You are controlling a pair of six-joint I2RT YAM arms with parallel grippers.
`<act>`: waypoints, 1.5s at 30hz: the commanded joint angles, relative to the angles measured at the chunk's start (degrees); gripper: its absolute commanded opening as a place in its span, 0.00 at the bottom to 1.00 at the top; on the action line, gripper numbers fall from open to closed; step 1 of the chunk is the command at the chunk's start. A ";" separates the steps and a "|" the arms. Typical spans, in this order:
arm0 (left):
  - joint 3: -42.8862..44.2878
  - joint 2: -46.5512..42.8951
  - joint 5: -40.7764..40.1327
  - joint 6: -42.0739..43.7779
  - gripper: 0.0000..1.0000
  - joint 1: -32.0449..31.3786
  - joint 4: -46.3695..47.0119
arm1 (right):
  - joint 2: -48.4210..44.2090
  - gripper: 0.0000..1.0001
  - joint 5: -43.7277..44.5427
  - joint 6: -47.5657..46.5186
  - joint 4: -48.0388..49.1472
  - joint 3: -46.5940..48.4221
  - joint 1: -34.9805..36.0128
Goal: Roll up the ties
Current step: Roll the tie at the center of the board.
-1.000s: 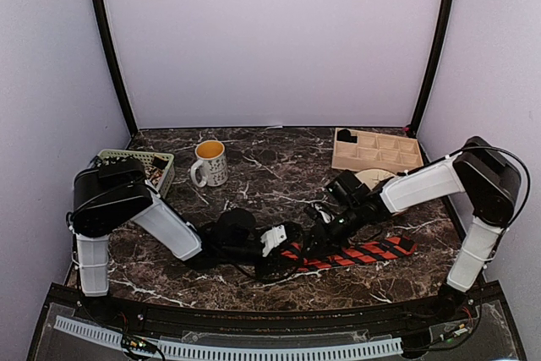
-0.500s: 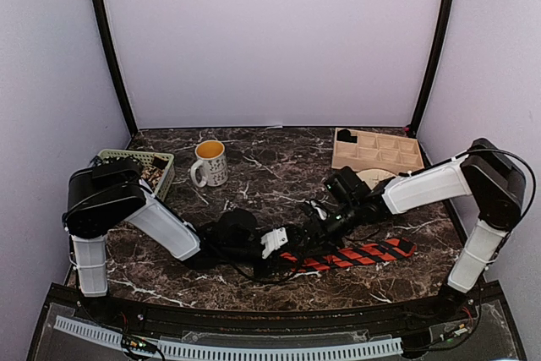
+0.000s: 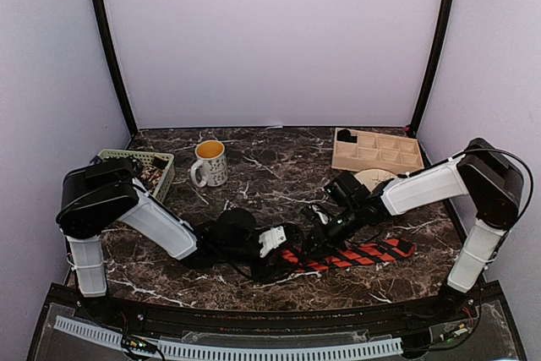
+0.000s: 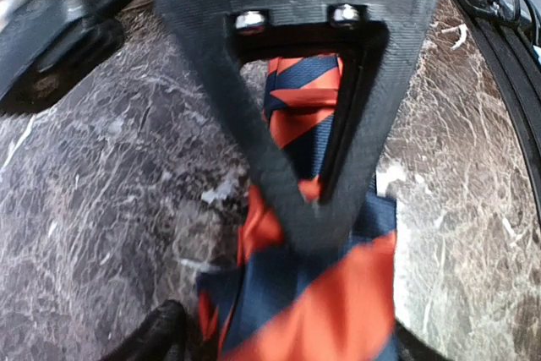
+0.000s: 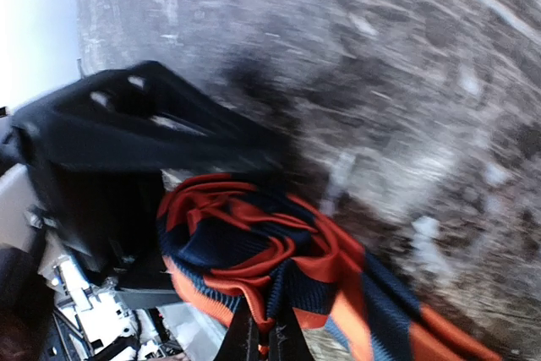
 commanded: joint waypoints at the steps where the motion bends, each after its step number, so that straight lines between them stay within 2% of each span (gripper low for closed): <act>1: -0.85 -4.85 -1.83 0.71 0.75 -0.27 -4.20 | -0.34 0.00 6.95 -3.54 -5.38 -4.02 -1.29; 2: -0.66 -5.57 -1.95 0.53 0.81 -0.23 -4.13 | -0.42 0.00 7.28 -3.89 -5.51 -4.76 -1.68; 6: -1.33 -9.73 -3.16 -2.65 0.90 -0.27 -2.82 | -0.73 0.00 9.50 -5.71 -7.17 -6.67 -2.67; 10: -3.60 -12.99 -11.10 -11.63 0.98 -0.27 0.42 | -0.08 0.00 11.41 -6.83 -8.76 -6.89 -2.87; 12: -2.35 -12.98 -11.87 -13.48 0.99 -0.07 -3.90 | 0.85 0.00 12.00 -7.27 -9.04 -6.55 -2.81; 13: -1.86 -12.83 -9.58 -12.44 0.99 0.17 -5.47 | 1.51 0.00 12.12 -7.53 -9.00 -6.06 -2.75; 17: -5.58 -14.37 -6.41 -13.15 0.99 1.16 -1.74 | 5.96 0.00 11.86 -8.20 -7.29 -0.56 -1.40; 24: -14.75 -16.52 -5.63 -13.53 0.93 2.14 7.21 | 14.19 0.00 10.53 -11.48 -6.68 11.06 2.37; 30: -18.77 -16.87 -6.83 -12.41 0.93 3.77 10.40 | 13.11 0.00 9.58 -12.85 -5.88 8.75 2.79; 36: -14.25 -10.56 1.44 -7.54 0.89 4.65 10.41 | 11.71 0.00 9.49 -10.67 -3.59 3.71 2.77; 40: -10.43 -6.28 3.86 -6.16 0.85 4.65 12.07 | 12.09 0.00 9.14 -8.61 -1.94 2.37 2.07; 45: -6.34 -1.43 6.14 -5.40 0.66 4.65 13.71 | 12.34 0.00 8.18 -7.66 -0.94 1.83 0.55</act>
